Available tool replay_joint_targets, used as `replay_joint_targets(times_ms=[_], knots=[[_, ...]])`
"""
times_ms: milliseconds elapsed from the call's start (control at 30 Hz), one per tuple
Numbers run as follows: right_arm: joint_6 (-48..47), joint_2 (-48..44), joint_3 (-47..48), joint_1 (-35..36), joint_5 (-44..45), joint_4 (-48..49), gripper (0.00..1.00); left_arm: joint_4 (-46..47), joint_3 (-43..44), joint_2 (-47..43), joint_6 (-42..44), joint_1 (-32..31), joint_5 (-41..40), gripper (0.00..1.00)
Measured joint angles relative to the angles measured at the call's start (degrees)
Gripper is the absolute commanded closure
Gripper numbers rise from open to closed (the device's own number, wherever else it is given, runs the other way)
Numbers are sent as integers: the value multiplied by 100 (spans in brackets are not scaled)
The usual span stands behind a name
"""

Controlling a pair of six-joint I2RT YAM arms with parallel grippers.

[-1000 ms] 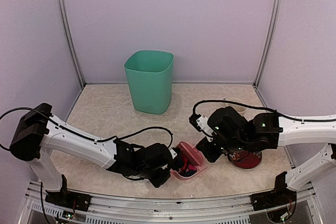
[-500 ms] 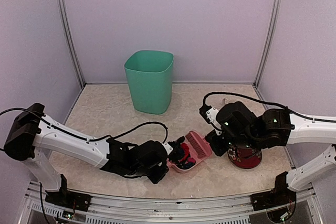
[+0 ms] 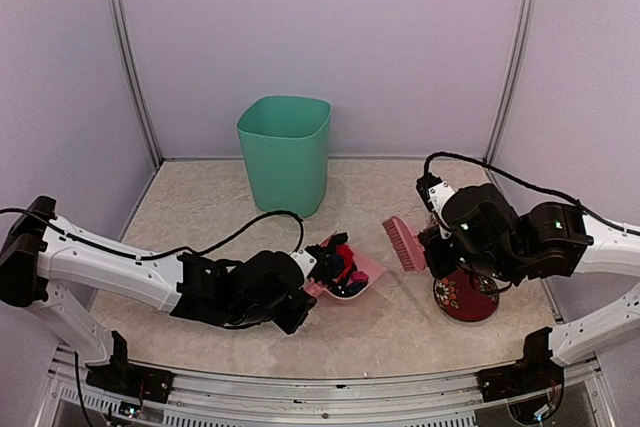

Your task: Sweep away the paper scraps from the table

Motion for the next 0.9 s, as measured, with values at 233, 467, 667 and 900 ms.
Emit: replay_joint_targets(times_ms=[233, 467, 667, 900], knots=[[208, -323, -358, 0, 452, -9, 100, -15, 7, -424, 20, 208, -140, 100], [223, -326, -717, -7, 490, 109, 100, -264, 391, -684, 203, 564, -127, 100], [197, -289, -839, -17, 396, 417, 100, -603, 1215, -691, 492, 841, 7, 100], [94, -133, -984, -66, 203, 813, 100, -887, 2365, -562, 761, 1449, 363, 100]])
